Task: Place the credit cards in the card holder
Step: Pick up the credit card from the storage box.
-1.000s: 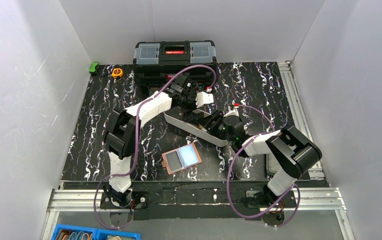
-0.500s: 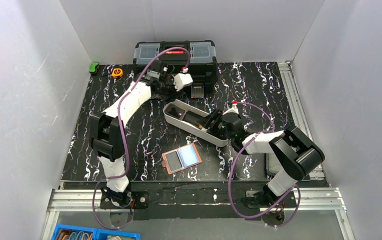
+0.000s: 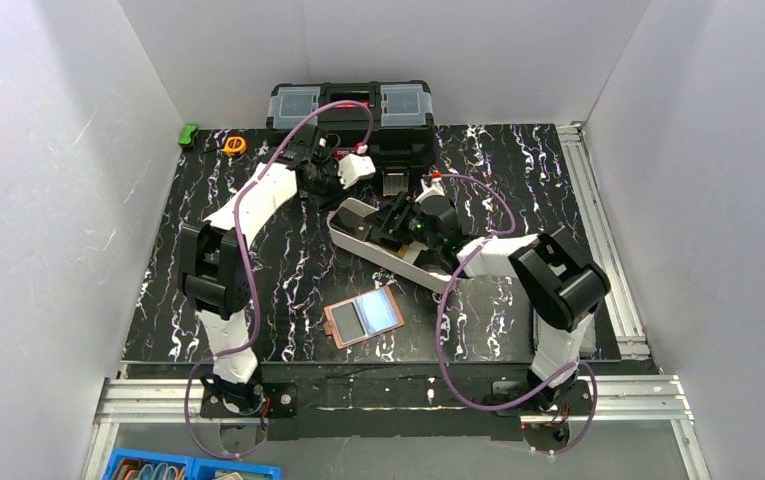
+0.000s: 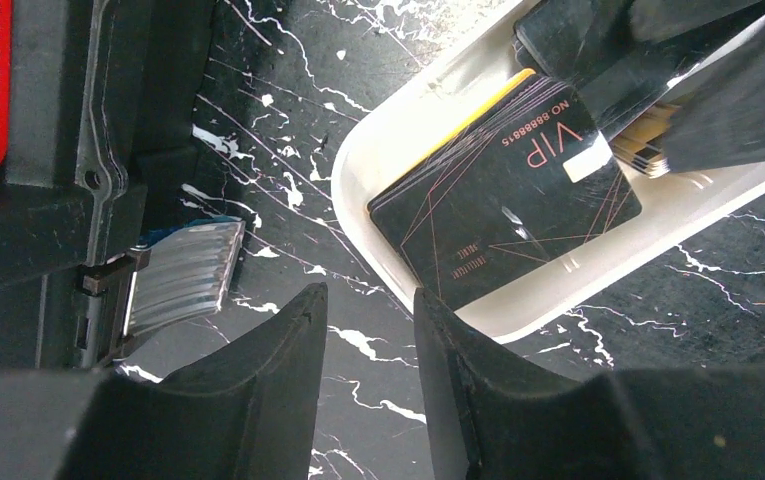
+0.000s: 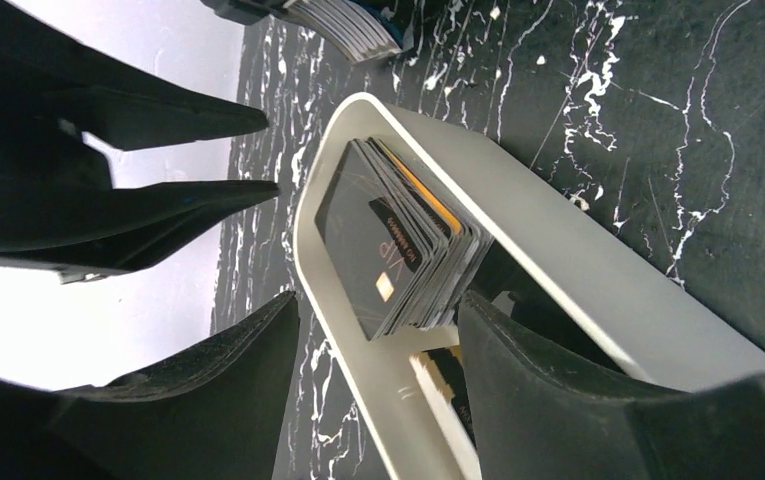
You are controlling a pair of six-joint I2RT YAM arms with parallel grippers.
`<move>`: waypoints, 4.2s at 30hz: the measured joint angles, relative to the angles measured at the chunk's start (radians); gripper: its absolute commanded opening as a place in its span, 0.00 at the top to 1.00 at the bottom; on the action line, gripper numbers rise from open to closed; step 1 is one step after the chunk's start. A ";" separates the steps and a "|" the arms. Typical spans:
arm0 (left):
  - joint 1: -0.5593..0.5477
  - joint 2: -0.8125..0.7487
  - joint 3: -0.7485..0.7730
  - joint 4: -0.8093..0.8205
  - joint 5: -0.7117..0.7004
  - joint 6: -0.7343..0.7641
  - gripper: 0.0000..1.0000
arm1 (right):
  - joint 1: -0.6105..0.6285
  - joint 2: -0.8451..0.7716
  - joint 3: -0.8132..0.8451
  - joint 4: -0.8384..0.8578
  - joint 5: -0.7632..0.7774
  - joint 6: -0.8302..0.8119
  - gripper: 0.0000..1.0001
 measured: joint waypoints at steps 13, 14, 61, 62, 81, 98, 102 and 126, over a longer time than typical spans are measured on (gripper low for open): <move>-0.004 0.002 -0.063 0.021 0.056 0.000 0.64 | 0.005 0.092 0.047 0.010 -0.066 0.021 0.33; -0.005 0.004 -0.064 0.025 0.057 -0.001 0.64 | 0.005 0.093 0.048 0.010 -0.069 0.023 0.33; -0.034 0.027 0.011 -0.005 0.064 -0.127 0.69 | 0.011 0.138 0.019 0.163 -0.117 0.107 0.32; -0.032 0.026 -0.011 0.012 0.048 -0.119 0.69 | 0.011 0.138 0.014 0.171 -0.117 0.109 0.32; -0.108 -0.022 -0.171 0.220 -0.065 -0.021 0.75 | -0.004 0.139 -0.082 0.369 -0.123 0.241 0.31; -0.063 0.016 0.046 -0.090 0.082 -0.232 0.81 | -0.020 0.132 -0.097 0.378 -0.112 0.186 0.31; 0.023 0.018 0.166 -0.153 0.092 -0.254 0.81 | -0.030 0.106 -0.063 0.273 -0.076 0.093 0.31; 0.104 0.001 0.046 -0.209 0.084 -0.277 0.82 | 0.045 0.129 0.135 -0.055 -0.020 -0.199 0.32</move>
